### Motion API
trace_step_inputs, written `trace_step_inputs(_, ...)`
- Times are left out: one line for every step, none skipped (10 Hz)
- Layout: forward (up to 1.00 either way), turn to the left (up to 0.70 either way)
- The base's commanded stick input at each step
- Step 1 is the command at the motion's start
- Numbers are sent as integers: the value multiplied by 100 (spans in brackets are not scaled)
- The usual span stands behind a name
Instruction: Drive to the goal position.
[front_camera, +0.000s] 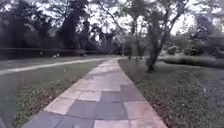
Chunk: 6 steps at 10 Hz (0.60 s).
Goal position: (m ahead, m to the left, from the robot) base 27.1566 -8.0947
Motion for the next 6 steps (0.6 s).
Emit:
trace_step_inputs(70,0)
trace_step_inputs(70,0)
trace_step_inputs(70,0)
trace_step_inputs(70,0)
trace_step_inputs(70,0)
trace_step_inputs(70,0)
